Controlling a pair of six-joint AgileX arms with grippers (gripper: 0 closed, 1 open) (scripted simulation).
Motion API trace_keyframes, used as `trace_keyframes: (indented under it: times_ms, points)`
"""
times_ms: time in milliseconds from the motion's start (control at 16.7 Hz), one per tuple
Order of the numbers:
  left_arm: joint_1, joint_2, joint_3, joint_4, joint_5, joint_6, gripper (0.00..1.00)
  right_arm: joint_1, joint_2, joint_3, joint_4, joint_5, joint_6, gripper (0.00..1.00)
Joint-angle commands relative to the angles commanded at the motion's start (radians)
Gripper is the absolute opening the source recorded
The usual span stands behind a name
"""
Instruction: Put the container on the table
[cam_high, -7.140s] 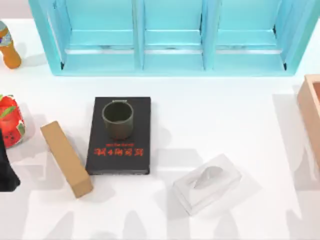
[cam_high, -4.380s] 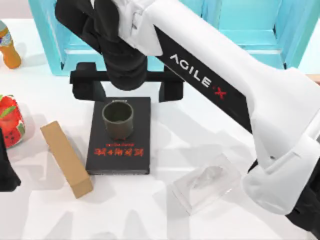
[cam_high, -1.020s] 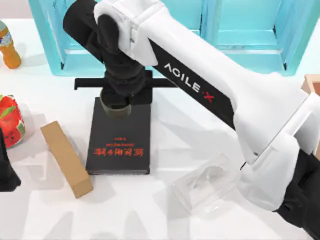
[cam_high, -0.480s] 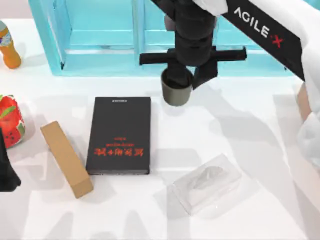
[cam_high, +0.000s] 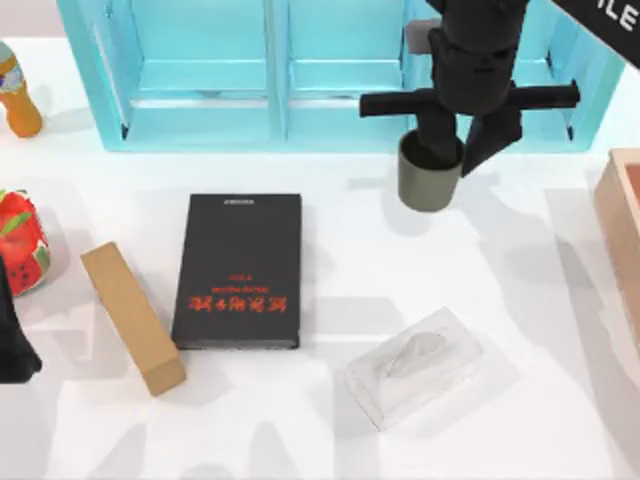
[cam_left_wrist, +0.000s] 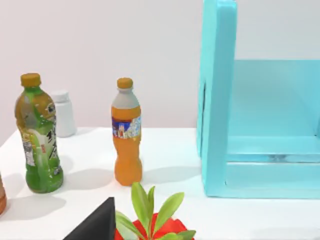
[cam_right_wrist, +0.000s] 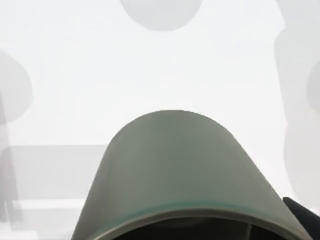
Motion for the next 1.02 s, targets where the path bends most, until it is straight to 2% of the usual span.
trace_keyframes:
  times_ms: [240, 660, 960, 1020]
  points:
    - [0.000, 0.000, 0.000, 0.000, 0.000, 0.000, 1.00, 0.007, -0.002, -0.036, 0.040, 0.003, 0.001, 0.00]
    - [0.000, 0.000, 0.000, 0.000, 0.000, 0.000, 1.00, 0.014, -0.018, -0.274, 0.257, 0.000, 0.014, 0.00]
    - [0.000, 0.000, 0.000, 0.000, 0.000, 0.000, 1.00, 0.015, -0.017, -0.288, 0.270, 0.000, 0.015, 0.00]
    - [0.000, 0.000, 0.000, 0.000, 0.000, 0.000, 1.00, 0.015, -0.017, -0.288, 0.270, 0.000, 0.015, 0.08]
